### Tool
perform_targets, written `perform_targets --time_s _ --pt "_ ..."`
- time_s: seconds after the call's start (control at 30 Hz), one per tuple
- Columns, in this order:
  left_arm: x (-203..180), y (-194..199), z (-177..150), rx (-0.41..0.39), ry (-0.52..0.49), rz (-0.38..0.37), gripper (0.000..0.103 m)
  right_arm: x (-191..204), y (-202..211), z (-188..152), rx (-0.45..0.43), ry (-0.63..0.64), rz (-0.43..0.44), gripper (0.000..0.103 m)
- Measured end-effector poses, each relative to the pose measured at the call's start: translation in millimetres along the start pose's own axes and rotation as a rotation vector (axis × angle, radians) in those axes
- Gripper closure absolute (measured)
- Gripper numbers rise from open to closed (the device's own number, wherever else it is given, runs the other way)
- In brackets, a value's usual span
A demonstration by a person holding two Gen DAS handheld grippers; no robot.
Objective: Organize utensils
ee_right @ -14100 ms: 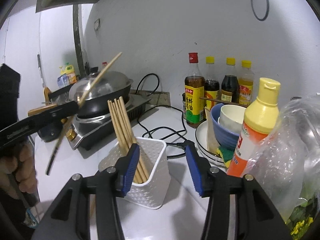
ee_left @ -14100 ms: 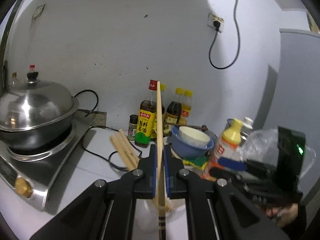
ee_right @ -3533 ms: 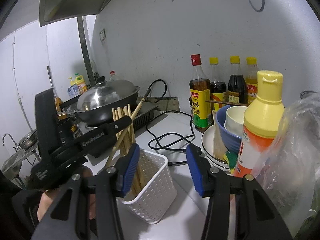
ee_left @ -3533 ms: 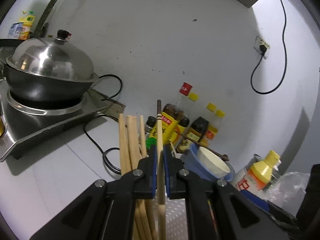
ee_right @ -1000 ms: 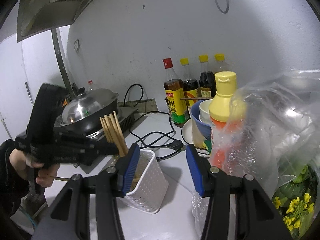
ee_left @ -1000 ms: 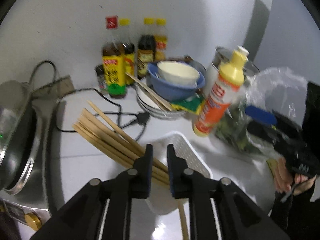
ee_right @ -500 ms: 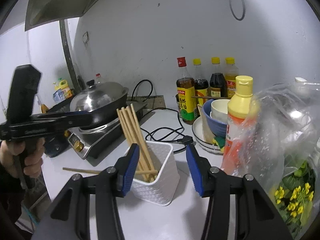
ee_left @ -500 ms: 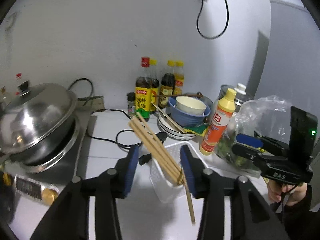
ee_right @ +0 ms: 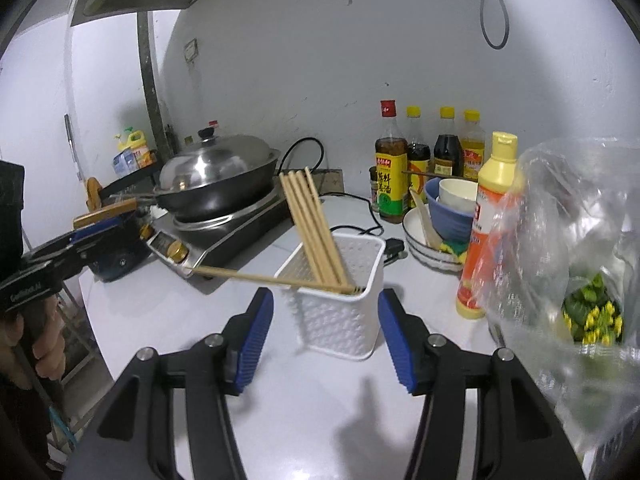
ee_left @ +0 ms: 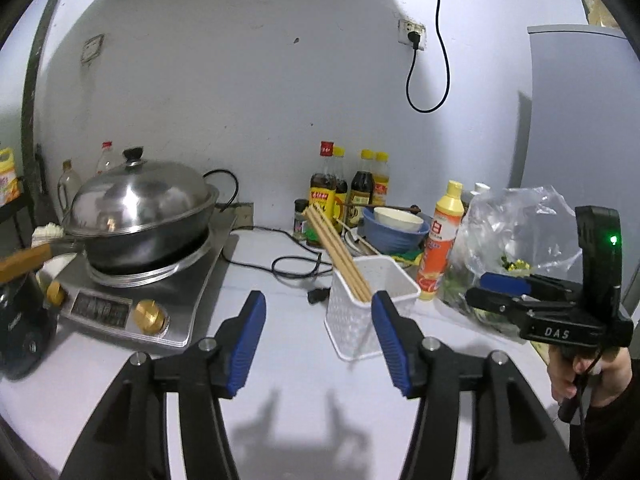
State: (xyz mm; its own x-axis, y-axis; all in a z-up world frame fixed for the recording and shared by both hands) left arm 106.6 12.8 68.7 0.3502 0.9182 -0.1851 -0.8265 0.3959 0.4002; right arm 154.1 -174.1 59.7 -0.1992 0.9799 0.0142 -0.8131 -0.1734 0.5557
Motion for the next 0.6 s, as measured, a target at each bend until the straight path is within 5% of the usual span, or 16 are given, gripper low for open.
perform_targets --time_s 0.2,0.5,0.6 --pt "-6.3 20.1 -28.7 -0.031 0.023 0.012 0.044 15.4 15.5 -25.2 0.017 0.021 -0.004 0.05" --pt "-26.7 45.5 -57.2 -0.165 0.01 0.114 0.021 25.8 41.1 -49.2 -0.006 0.043 -0.039 0.038" --pt "-33.3 56.6 -60.9 -0.216 -0.003 0.163 0.006 26.9 53.1 -53.5 -0.03 0.05 -0.054 0.037"
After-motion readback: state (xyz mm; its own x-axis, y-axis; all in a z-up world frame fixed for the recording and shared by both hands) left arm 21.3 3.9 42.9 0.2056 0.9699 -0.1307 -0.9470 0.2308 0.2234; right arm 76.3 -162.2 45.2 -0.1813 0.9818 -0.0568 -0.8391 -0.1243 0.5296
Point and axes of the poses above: each gripper's, at about its wrist camera, not at the fingertips, and y roughly against the way its jaws point, x to its left, z to its top, the point moved 2 cm from there along -y, roughly the way its jaws point, and after that the axes turned 13 degrees about -z, right-handed, at the moved point
